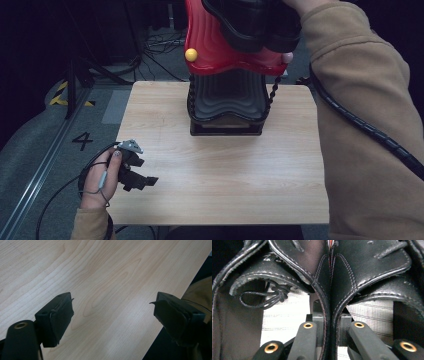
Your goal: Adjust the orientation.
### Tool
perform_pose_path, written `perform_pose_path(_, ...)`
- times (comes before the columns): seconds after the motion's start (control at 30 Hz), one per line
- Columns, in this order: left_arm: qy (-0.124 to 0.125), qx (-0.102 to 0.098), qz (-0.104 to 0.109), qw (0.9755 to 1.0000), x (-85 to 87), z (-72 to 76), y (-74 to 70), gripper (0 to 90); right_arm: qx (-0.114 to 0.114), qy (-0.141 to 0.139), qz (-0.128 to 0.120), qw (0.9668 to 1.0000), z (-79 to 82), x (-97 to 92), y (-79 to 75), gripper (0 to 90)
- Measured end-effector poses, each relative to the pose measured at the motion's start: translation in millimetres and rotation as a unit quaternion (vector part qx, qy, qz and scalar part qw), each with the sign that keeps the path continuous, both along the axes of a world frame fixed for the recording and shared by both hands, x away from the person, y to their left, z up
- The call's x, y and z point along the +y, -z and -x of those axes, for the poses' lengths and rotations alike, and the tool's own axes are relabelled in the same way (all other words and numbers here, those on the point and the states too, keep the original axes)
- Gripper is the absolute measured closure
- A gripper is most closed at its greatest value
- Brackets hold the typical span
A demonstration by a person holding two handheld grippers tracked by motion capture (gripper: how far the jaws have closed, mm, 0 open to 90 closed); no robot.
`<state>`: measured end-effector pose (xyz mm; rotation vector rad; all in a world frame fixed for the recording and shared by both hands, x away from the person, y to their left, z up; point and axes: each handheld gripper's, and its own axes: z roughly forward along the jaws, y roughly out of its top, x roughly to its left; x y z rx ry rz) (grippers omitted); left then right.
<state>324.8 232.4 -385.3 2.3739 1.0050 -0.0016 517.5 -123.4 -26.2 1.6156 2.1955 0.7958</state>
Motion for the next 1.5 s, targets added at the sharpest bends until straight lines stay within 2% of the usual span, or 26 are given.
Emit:
perform_pose_path(0.1,0.002,0.002,-0.001,1.0000,-0.8,-0.4,0.4,16.4,-0.012,0.012,0.004,0.9999,-6.8,4.2,1.8,81.9)
perform_pose_path(0.33,0.000,0.000,0.001,1.0000,1.4,-0.1,0.0,16.4,-0.023,0.029,0.002,0.9993,-22.0,11.2,11.3,81.7)
perform_pose_path(0.6,0.001,0.002,0.002,1.0000,1.7,-1.4,1.7,16.4,-0.025,0.037,0.002,0.9990,-36.7,17.2,31.2,81.3)
perform_pose_path(0.8,0.005,0.003,0.001,1.0000,-0.6,-1.7,2.2,16.4,-0.053,0.048,0.002,0.9974,-40.5,25.4,41.9,81.1)
perform_pose_path(1.07,0.008,0.004,-0.002,1.0000,-2.5,-2.2,2.5,16.4,-0.063,0.052,-0.006,0.9967,-43.7,27.7,52.7,80.0)
perform_pose_path(1.13,0.008,0.004,-0.003,1.0000,-3.6,-1.6,1.8,16.4,-0.062,0.050,0.007,0.9968,-44.9,33.5,63.2,79.3)
perform_pose_path(1.2,0.009,0.005,-0.002,0.9999,-5.2,-1.1,1.5,16.4,-0.069,0.050,0.010,0.9963,-45.4,38.2,71.4,79.0)
perform_pose_path(1.3,0.012,0.007,-0.004,0.9999,-6.2,-1.7,2.2,16.4,-0.083,0.045,0.005,0.9955,-44.8,40.7,75.7,77.7)
perform_pose_path(1.43,0.014,0.008,-0.007,0.9998,-6.9,-2.7,3.3,16.4,-0.086,0.042,-0.017,0.9952,-43.8,35.0,78.3,73.6)
perform_pose_path(1.5,0.013,0.008,-0.007,0.9999,-7.0,-1.9,2.6,16.4,-0.089,0.041,-0.020,0.9950,-43.3,32.1,79.8,71.5)
